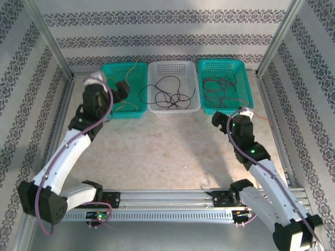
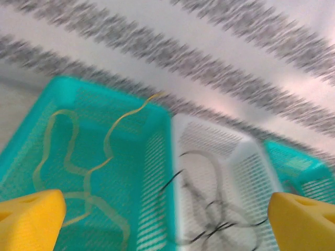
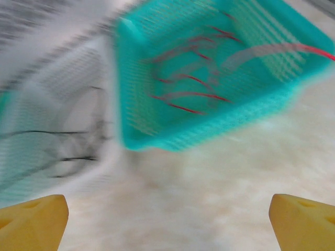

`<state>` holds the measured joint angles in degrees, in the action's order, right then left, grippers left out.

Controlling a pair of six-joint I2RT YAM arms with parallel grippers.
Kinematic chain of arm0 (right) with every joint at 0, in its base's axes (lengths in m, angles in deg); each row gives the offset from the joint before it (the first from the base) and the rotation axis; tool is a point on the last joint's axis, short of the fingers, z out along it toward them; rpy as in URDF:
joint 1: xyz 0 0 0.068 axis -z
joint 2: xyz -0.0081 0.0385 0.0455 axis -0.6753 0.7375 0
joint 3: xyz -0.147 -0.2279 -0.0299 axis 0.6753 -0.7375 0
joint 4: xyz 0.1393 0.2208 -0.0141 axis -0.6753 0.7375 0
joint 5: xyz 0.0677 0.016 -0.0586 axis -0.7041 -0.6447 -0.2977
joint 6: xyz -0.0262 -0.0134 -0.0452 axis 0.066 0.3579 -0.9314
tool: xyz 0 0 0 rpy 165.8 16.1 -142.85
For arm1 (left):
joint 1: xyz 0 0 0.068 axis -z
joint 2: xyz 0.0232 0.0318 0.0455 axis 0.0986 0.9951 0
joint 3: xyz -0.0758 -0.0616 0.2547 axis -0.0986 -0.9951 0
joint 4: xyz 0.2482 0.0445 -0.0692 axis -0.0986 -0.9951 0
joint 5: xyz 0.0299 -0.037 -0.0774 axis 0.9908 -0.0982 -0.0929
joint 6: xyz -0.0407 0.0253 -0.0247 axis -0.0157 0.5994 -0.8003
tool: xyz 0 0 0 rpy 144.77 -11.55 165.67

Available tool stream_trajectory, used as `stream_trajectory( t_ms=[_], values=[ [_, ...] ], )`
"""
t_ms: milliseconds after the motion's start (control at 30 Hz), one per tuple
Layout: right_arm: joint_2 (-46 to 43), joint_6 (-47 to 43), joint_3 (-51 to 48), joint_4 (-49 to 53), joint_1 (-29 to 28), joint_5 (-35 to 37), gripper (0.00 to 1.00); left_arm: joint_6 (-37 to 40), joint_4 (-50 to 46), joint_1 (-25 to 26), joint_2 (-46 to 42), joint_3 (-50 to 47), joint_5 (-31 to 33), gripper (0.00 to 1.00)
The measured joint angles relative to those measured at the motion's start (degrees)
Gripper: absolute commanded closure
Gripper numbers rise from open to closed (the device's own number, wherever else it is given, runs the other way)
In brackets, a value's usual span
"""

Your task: Untangle the cables

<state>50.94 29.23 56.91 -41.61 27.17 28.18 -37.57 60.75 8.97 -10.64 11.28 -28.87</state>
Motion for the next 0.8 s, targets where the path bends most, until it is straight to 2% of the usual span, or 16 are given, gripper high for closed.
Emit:
stream_trajectory(
  t_ms=[67, 200, 267, 400, 533, 633, 733, 800],
  values=[
    [2.3, -3.9, -3.8, -1.5, -0.4, 5.7, 0.02, 3.3, 5.2, 0.0, -3.2, -11.3, 2.3, 0.01],
    [11.0, -13.8, -4.3, -10.6, -3.1, 16.3, 0.02, 7.3, 10.1, 0.0, -3.3, -30.0, 12.3, 0.01],
    [15.7, -17.6, -4.4, -16.1, -3.2, 20.6, 0.02, 8.5, 12.5, 0.0, -2.5, -34.1, 16.9, 0.01],
    [25.0, -23.4, -6.6, -29.5, -1.1, 24.3, 0.02, 14.3, 29.0, -0.2, 3.3, -36.3, 22.5, 0.01],
    [33.4, -27.5, -7.0, -39.3, 0.8, 22.9, 0.02, 21.1, 37.1, -0.9, 11.8, -32.4, 22.7, 0.01],
    [37.9, -31.0, -6.2, -43.3, 2.2, 19.5, 0.01, 23.4, 43.2, -3.1, 15.6, -33.0, 21.5, 0.01],
    [39.1, -32.6, -7.0, -49.7, 6.3, 11.6, 0.02, 24.3, 49.3, -7.2, 18.4, -35.6, 17.4, 0.01],
    [39.2, -32.3, -8.8, -54.4, 11.3, 5.1, 0.02, 24.4, 54.1, -10.5, 21.7, -37.1, 13.0, 0.01]
  ],
)
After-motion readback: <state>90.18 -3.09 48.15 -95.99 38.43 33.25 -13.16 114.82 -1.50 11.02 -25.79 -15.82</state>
